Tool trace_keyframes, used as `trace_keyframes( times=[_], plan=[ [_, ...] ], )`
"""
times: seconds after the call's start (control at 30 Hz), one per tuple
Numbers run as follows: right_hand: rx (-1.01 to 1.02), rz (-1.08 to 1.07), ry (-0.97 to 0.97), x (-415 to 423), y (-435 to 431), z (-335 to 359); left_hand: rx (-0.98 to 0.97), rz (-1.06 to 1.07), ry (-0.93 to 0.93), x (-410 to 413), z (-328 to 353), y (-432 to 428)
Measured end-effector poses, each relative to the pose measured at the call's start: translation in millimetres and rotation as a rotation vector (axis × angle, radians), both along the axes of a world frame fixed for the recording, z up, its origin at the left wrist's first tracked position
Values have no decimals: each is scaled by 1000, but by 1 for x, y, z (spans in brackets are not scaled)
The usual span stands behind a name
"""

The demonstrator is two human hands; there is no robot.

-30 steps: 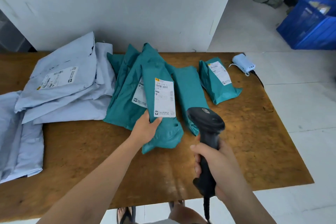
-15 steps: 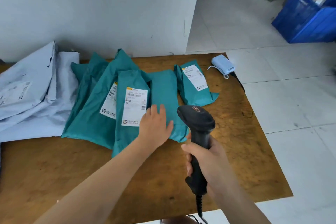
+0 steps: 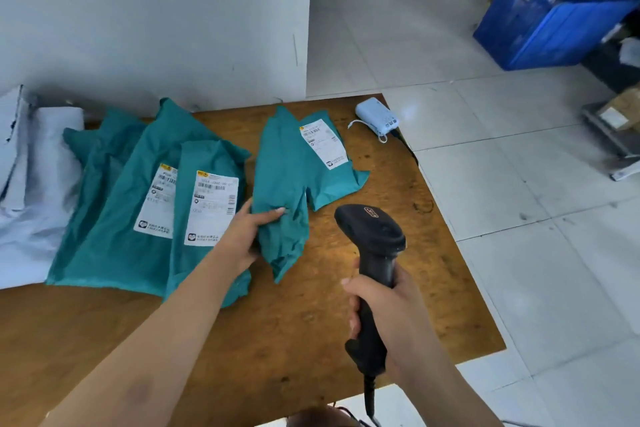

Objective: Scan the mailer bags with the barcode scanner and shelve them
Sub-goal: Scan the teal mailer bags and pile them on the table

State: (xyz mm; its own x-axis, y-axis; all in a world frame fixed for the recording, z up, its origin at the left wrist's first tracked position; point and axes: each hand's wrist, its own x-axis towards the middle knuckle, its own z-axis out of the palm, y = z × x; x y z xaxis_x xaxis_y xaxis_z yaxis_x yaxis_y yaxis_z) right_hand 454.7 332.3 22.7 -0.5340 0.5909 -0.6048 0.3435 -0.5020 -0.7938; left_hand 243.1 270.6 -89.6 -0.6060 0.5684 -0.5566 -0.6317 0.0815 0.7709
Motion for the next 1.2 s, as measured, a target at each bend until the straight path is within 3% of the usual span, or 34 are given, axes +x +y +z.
trace_keyframes(
  times=[0.1,0.17,0.3,0.4,0.47,0.53,0.63,1.2],
  plan=[
    [4,14,18,-4,-2,2,287,-83,-293,18,9,-48],
    [8,23,15,-7,-5,1,161,-109,-343,31,-8,-73],
    [6,31,-8,-11,-14,-3,-402,-4,-129,55,-25,-93],
    [16,30,-30,-12,-23,-4,-422,-4,-48,43,-18,-75],
    [20,32,-39,-14,-29,-3,-484,-234,124,35,-20,-57],
    [26,39,-42,-18,-32,-1,-560,-225,311,32,-20,-39],
    [29,72,-41,-28,-36,3,-539,-118,439,26,-13,-19],
    [43,125,-31,-68,-40,9,-452,-88,370,9,-24,-14]
  ],
)
